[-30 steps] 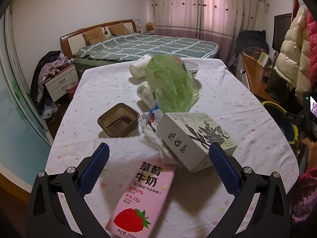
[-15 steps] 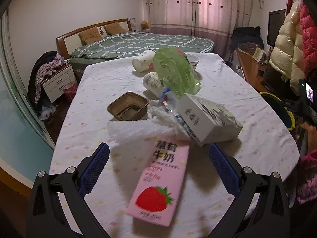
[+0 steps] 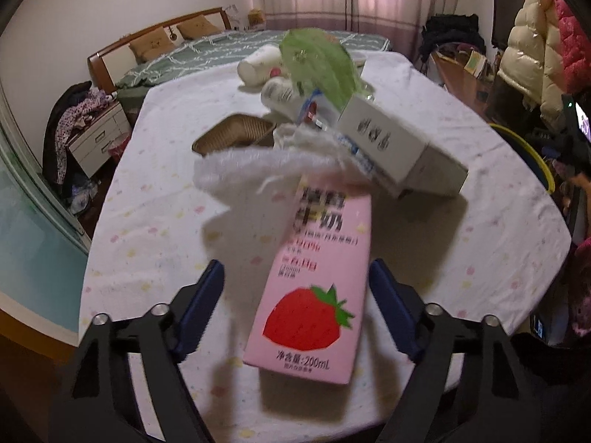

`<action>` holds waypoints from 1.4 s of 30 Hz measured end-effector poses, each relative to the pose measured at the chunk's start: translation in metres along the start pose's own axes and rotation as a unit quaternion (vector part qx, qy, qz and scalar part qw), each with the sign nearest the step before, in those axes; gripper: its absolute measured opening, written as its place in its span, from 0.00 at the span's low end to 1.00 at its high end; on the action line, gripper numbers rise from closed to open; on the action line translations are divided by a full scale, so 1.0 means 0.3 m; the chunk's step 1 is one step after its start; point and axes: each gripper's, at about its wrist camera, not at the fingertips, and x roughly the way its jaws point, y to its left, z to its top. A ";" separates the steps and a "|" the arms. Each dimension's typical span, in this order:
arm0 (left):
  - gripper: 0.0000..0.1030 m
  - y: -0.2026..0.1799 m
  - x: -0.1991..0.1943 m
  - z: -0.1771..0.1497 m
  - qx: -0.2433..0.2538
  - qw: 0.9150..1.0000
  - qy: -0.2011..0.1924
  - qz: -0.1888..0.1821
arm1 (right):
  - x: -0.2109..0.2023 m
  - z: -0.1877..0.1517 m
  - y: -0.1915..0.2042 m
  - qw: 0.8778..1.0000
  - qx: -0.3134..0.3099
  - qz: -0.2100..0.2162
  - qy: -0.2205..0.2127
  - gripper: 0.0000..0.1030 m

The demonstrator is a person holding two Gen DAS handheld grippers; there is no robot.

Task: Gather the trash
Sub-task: 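Grasp the pink strawberry milk carton with the left gripper, then carry the carton with the left gripper to the yellow bin and drop it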

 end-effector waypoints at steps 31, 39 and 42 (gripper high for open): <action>0.49 -0.137 -0.326 0.182 0.034 0.985 -0.142 -0.093 | -0.074 -0.014 -0.002 1.000 0.001 0.019 -0.021 0.54; 0.49 -0.411 -0.111 0.432 0.060 0.983 -0.111 -0.135 | -0.135 -0.028 -0.051 0.999 -0.007 0.019 -0.031 0.54; 0.49 -0.566 -0.017 0.514 0.075 0.980 -0.098 -0.153 | -0.167 -0.030 -0.089 0.999 -0.002 0.022 -0.037 0.54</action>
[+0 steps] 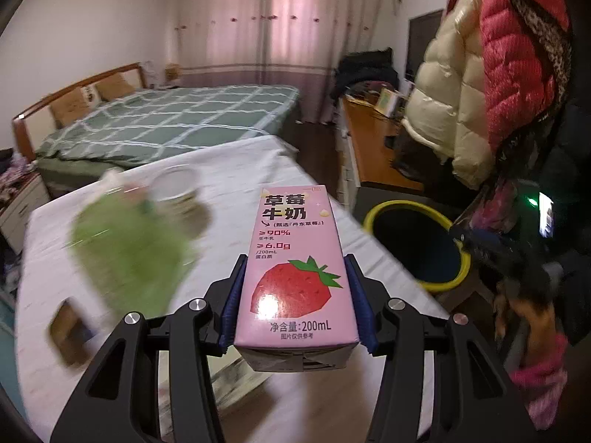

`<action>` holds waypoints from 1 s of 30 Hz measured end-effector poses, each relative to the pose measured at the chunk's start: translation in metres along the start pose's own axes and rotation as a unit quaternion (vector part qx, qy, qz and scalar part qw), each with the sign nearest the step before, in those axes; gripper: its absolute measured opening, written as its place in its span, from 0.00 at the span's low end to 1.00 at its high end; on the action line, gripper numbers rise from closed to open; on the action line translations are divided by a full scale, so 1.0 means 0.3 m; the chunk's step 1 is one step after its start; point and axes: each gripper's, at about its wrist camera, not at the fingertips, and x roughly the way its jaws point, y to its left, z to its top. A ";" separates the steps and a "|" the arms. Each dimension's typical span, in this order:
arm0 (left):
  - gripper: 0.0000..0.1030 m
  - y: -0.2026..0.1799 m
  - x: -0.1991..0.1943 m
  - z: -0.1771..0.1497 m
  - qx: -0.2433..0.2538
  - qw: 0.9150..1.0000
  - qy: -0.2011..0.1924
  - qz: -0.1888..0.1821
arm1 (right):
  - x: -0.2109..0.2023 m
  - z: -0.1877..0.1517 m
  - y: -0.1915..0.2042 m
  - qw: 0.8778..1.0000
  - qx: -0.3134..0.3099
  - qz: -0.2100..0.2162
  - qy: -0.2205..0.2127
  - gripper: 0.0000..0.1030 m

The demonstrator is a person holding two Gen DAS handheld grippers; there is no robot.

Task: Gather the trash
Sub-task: 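Carry the carton with the left gripper to the yellow bin and drop it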

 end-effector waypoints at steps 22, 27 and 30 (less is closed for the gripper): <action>0.77 -0.528 0.710 0.175 0.050 0.992 0.109 -0.046 | -0.127 0.004 -0.242 0.997 0.053 -0.037 -0.039 0.62; 0.77 -0.481 0.632 0.186 0.043 0.994 0.086 -0.043 | -0.129 0.009 -0.227 0.997 0.050 -0.036 -0.040 0.62; 0.82 -0.390 0.503 0.191 0.026 0.997 0.058 -0.042 | -0.120 0.013 -0.187 0.998 0.040 -0.029 -0.038 0.62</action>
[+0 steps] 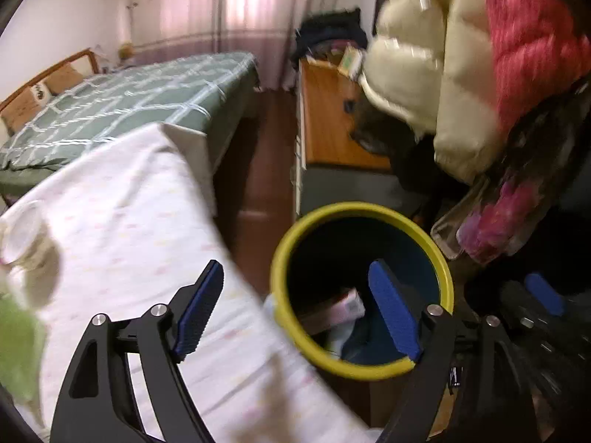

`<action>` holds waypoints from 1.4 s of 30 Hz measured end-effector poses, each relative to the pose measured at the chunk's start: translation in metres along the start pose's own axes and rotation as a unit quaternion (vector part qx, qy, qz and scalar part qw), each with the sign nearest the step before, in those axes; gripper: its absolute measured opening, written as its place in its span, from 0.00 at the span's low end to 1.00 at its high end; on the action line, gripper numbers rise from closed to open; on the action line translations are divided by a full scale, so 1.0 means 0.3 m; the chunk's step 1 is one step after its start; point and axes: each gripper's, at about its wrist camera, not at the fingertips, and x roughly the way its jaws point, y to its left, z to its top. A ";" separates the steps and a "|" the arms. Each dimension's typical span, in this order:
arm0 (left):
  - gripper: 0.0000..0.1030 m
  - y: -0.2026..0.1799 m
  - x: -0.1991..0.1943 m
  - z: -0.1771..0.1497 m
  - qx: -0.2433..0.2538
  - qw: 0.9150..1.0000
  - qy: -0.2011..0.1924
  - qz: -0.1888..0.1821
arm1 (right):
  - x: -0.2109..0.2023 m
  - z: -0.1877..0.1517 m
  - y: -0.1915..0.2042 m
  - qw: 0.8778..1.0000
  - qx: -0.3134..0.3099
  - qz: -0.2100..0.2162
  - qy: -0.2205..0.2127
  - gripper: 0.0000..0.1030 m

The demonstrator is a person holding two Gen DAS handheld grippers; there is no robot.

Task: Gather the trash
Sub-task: 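Carry the carton with the left gripper to the yellow bin and drop it, then move the right gripper back to the table and grasp the green plastic bag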

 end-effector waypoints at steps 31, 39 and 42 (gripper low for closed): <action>0.92 1.318 -0.806 -0.640 -0.246 0.896 -0.139 0.343 | -0.107 -0.105 1.249 0.925 -0.262 0.274 0.029 0.62; 0.92 1.327 -0.769 -0.662 -0.262 0.895 -0.127 0.337 | -0.166 -0.172 1.508 0.898 -0.327 0.291 0.038 0.62; 0.92 1.322 -0.761 -0.657 -0.255 0.895 -0.130 0.343 | -0.151 -0.195 1.578 0.894 -0.346 0.282 0.045 0.66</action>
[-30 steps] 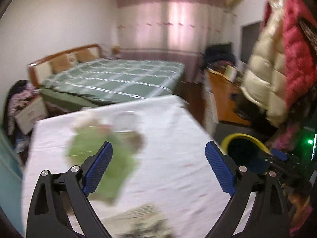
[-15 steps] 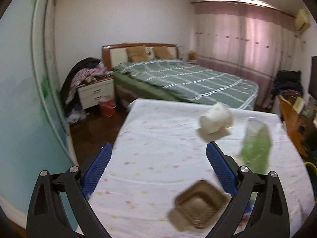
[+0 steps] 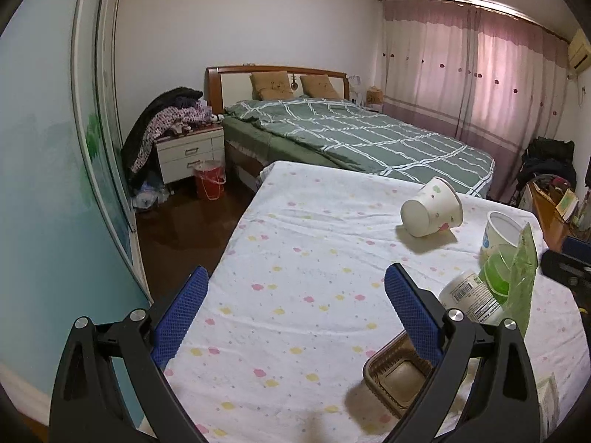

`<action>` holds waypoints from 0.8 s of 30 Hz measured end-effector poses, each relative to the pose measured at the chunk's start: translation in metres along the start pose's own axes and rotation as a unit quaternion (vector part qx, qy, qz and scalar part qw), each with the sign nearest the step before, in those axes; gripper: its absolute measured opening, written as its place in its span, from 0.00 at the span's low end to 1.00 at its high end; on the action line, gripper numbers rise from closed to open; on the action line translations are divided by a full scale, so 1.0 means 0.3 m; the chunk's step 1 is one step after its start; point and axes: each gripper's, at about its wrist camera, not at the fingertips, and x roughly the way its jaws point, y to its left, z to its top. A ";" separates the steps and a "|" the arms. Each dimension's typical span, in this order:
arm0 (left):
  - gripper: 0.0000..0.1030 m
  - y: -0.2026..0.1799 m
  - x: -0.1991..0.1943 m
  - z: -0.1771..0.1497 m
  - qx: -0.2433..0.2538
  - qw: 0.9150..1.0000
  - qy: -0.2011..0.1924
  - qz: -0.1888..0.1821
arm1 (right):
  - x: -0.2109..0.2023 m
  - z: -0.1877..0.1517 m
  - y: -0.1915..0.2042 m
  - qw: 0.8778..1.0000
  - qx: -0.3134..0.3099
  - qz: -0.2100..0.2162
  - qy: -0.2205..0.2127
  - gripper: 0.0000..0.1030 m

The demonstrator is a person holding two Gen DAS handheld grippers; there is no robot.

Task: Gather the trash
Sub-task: 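Move the right gripper back to the table and grasp the green plastic bag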

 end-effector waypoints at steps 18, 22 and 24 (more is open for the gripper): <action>0.92 -0.016 -0.024 -0.009 -0.003 1.000 -0.002 -0.013 | 0.062 -0.090 -0.125 0.997 0.052 -0.032 0.045 0.07; 0.92 -0.027 -0.030 -0.010 -0.001 1.000 -0.003 -0.017 | -0.028 -0.157 -0.213 0.995 0.086 -0.041 0.015 0.01; 0.92 -0.037 -0.030 -0.013 0.002 1.000 -0.004 -0.018 | -0.055 -0.174 -0.244 0.994 0.093 -0.048 0.005 0.01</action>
